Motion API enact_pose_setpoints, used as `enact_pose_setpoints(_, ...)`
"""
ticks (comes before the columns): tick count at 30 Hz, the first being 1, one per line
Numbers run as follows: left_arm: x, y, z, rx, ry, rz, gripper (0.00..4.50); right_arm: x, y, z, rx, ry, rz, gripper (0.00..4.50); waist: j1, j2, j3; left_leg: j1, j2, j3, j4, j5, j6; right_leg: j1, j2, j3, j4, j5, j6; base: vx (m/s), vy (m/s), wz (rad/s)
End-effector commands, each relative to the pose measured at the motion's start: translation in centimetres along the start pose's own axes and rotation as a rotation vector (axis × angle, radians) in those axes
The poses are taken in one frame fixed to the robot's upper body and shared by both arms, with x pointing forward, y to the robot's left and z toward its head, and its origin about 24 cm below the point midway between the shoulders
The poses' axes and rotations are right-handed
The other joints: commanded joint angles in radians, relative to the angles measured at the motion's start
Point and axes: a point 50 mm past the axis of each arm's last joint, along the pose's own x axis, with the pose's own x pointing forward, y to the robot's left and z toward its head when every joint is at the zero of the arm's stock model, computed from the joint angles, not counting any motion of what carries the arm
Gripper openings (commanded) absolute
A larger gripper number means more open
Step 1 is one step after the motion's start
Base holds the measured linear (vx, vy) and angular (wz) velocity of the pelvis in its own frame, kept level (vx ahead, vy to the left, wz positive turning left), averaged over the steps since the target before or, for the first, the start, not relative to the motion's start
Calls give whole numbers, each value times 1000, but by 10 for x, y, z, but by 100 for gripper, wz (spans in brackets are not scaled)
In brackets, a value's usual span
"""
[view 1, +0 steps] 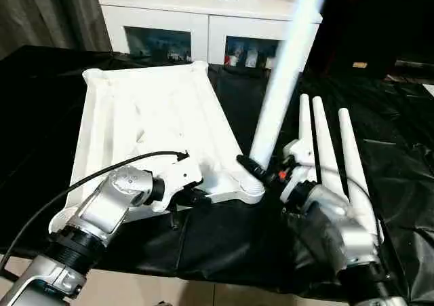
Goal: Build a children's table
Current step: Insert table leg to table base
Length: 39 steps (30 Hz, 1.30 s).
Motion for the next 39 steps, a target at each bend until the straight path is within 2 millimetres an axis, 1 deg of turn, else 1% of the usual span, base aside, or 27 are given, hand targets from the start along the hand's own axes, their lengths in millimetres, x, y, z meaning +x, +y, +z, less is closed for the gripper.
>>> enact_pose_setpoints(1,3,-2,12,24,-64,-4,0,-23,-8,-40,16,177,-104,188,-9,6,-40,10,83,-40,-106,-350,-28,24,-97,57,-91,-421,-184,0,0,0)
enact_pose_setpoints(2,3,-2,12,24,-64,-4,0,-23,-8,-40,16,177,-104,188,-10,5,-39,10,83,-40,-106,-355,-27,23,-96,57,-92,-427,-182,0,0,0)
enact_pose_setpoints(3,3,-1,12,23,-66,0,0,-24,-7,-43,-8,169,-109,188,-11,0,-39,11,83,-40,-106,-362,-23,23,-97,57,-94,-441,-179,0,0,0)
enact_pose_setpoints(4,3,-1,13,22,-67,3,0,-24,-6,-44,-7,165,-109,188,-10,3,-38,12,83,-41,-106,-369,-22,20,-98,58,-96,-457,-177,0,0,0)
enact_pose_setpoints(5,3,-1,13,21,-68,5,0,-24,-5,-45,-4,164,-111,188,-11,2,-38,12,83,-41,-106,-372,-21,19,-97,58,-97,-463,-175,0,0,0)
enact_pose_setpoints(8,3,0,13,19,-72,10,0,-26,-4,-49,27,164,-114,188,-12,3,-37,13,84,-43,-109,-389,-20,18,-96,58,-97,-471,-170,0,0,0)
enact_pose_setpoints(9,3,0,14,18,-73,12,0,-26,-3,-52,70,183,-111,188,-13,3,-37,10,84,-44,-110,-391,-20,20,-97,58,-97,-471,-169,0,0,0)
enact_pose_setpoints(10,3,0,14,18,-73,12,0,-26,-2,-55,96,196,-107,188,-13,2,-37,10,84,-45,-111,-391,-20,20,-96,58,-97,-469,-169,0,0,0)
enact_pose_setpoints(12,3,1,14,18,-74,16,0,-27,-1,-59,203,211,-98,188,-15,3,-36,11,85,-45,-112,-399,-17,19,-95,59,-97,-466,-172,0,0,0)
enact_pose_setpoints(13,3,1,14,18,-75,17,0,-26,-1,-59,227,204,-99,188,-16,4,-35,12,86,-47,-113,-421,-20,17,-97,58,-99,-487,-169,0,0,0)
enact_pose_setpoints(15,3,1,14,18,-75,18,0,-26,-3,-57,287,182,-107,188,-17,2,-35,13,85,-48,-113,-438,-26,15,-97,58,-102,-510,-161,0,0,0)
enact_pose_setpoints(18,2,1,14,22,-70,17,0,-23,-10,-53,418,156,-113,187,-20,3,-36,13,85,-51,-114,-443,-26,15,-99,58,-102,-519,-160,0,0,0)
enact_pose_setpoints(19,2,1,14,25,-68,16,0,-23,-13,-51,443,154,-111,187,-20,4,-37,11,86,-50,-114,-429,-27,16,-98,58,-101,-500,-166,0,0,0)
enact_pose_setpoints(22,2,2,14,25,-68,16,0,-23,-15,-49,443,148,-99,187,-20,2,-36,9,85,-48,-113,-423,-31,15,-100,58,-101,-500,-167,0,0,0)
enact_pose_setpoints(24,1,2,14,28,-69,20,0,-24,-17,-46,455,155,-71,187,-20,-4,-36,9,85,-48,-113,-417,-27,15,-102,57,-103,-524,-161,0,0,0)
enact_pose_setpoints(25,1,2,14,28,-70,22,0,-24,-17,-46,469,161,-61,187,-17,-2,-35,12,85,-46,-111,-410,-23,13,-102,59,-105,-537,-158,0,0,0)
enact_pose_setpoints(27,1,2,14,27,-70,24,0,-27,-16,-48,503,173,-41,187,-17,-2,-35,11,86,-47,-113,-409,-24,12,-102,58,-106,-539,-154,0,0,0)
enact_pose_setpoints(28,1,2,14,27,-70,25,0,-28,-15,-50,521,182,-31,187,-16,-6,-36,11,86,-46,-113,-405,-23,12,-102,58,-105,-532,-154,0,0,0)
enact_pose_setpoints(30,1,2,14,25,-71,25,0,-29,-14,-52,540,187,-27,187,-14,-6,-36,11,86,-45,-113,-391,-20,13,-102,60,-104,-516,-159,0,0,0)
enact_pose_setpoints(31,0,2,14,23,-72,25,0,-31,-12,-54,563,198,-24,187,-11,-6,-38,8,86,-42,-113,-362,-15,16,-104,61,-103,-488,-169,0,0,0)
enact_pose_setpoints(32,0,2,13,22,-71,23,0,-32,-11,-57,561,217,-14,187,-10,-6,-38,8,87,-42,-114,-352,-13,17,-104,61,-102,-479,-171,0,0,0)
enact_pose_setpoints(34,0,1,12,23,-65,17,0,-34,-9,-62,533,264,3,187,-6,-7,-38,8,86,-39,-113,-330,-8,18,-103,61,-101,-463,-177,0,0,0)
enact_pose_setpoints(36,-1,1,12,26,-62,14,0,-36,-9,-65,489,308,10,187,-5,-7,-38,7,86,-38,-113,-320,-6,20,-103,60,-101,-458,-178,0,0,0)
enact_pose_setpoints(37,-1,1,12,27,-62,14,0,-36,-10,-66,457,326,8,187,-4,-8,-37,6,86,-38,-115,-312,-5,21,-103,60,-101,-462,-174,0,0,0)
enact_pose_setpoints(38,-2,1,12,29,-61,16,0,-36,-11,-66,407,347,11,187,-2,-6,-37,7,86,-38,-116,-316,-7,21,-103,60,-102,-470,-171,0,0,0)
enact_pose_setpoints(39,-2,1,12,29,-61,16,0,-36,-11,-66,407,347,11,187,-4,-7,-36,8,86,-39,-117,-329,-11,20,-103,59,-104,-491,-163,0,0,0)
